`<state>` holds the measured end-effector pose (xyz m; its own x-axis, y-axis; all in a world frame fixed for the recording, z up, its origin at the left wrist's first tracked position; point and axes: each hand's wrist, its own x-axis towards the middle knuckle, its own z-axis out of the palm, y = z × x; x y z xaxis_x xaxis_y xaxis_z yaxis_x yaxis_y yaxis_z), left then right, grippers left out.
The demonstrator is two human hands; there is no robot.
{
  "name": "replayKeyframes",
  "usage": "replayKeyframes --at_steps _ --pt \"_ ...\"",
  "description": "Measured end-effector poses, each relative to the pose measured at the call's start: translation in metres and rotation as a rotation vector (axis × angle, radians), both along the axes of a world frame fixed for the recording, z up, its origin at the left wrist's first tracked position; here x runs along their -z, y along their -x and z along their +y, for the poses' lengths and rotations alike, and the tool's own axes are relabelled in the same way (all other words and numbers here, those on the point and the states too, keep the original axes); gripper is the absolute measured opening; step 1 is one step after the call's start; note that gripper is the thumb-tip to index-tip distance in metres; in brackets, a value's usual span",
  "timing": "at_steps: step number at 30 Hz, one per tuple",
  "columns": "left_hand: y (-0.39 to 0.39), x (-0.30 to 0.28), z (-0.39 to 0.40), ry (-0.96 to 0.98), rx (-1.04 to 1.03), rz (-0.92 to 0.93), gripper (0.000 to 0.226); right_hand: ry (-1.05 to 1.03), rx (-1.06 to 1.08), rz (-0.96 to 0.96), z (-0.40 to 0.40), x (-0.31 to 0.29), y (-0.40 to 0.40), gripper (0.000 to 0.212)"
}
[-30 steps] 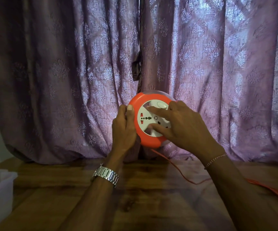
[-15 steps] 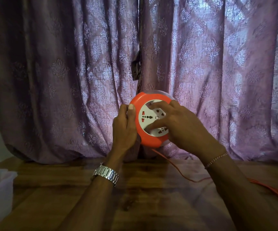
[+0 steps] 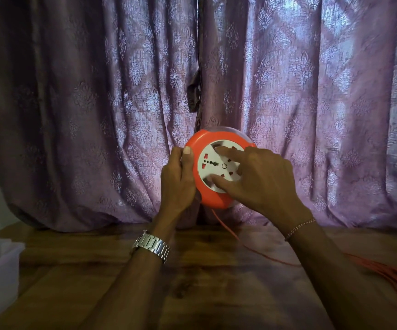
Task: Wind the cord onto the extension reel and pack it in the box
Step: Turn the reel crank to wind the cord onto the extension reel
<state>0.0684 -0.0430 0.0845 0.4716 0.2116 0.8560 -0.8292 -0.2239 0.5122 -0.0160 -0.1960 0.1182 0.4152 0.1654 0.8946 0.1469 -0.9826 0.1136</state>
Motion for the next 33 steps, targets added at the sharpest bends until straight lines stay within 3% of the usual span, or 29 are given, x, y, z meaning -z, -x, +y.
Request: replayKeyframes --at_steps 5,8,9,14,16,21,25,33 --pt "-0.002 0.001 0.002 0.023 0.028 0.003 0.048 0.062 -0.075 -0.055 -0.002 -0.003 0.0 0.054" --pt "-0.002 0.001 0.004 0.029 0.027 0.006 0.048 0.134 -0.248 -0.075 -0.004 -0.009 0.002 0.018" --pt "-0.002 0.001 0.004 0.028 0.03 0.01 0.048 0.187 -0.283 -0.057 -0.005 -0.01 0.002 0.015" --pt "0.0 0.0 0.002 0.02 0.019 0.014 0.042 0.33 -0.185 0.245 -0.003 -0.012 0.008 0.049" --pt "0.0 0.0 0.001 0.01 0.016 0.011 0.039 0.336 -0.133 0.277 -0.001 -0.012 0.009 0.05" --pt "0.002 0.001 -0.001 -0.005 0.002 0.019 0.033 0.282 -0.025 0.194 -0.001 -0.008 0.008 0.042" --pt "0.003 0.002 -0.005 0.015 0.033 0.022 0.033 0.208 0.012 0.164 -0.001 -0.007 0.007 0.057" --pt "-0.004 0.003 -0.005 -0.018 -0.007 -0.004 0.033 -0.059 -0.004 -0.041 0.003 -0.003 0.005 0.067"
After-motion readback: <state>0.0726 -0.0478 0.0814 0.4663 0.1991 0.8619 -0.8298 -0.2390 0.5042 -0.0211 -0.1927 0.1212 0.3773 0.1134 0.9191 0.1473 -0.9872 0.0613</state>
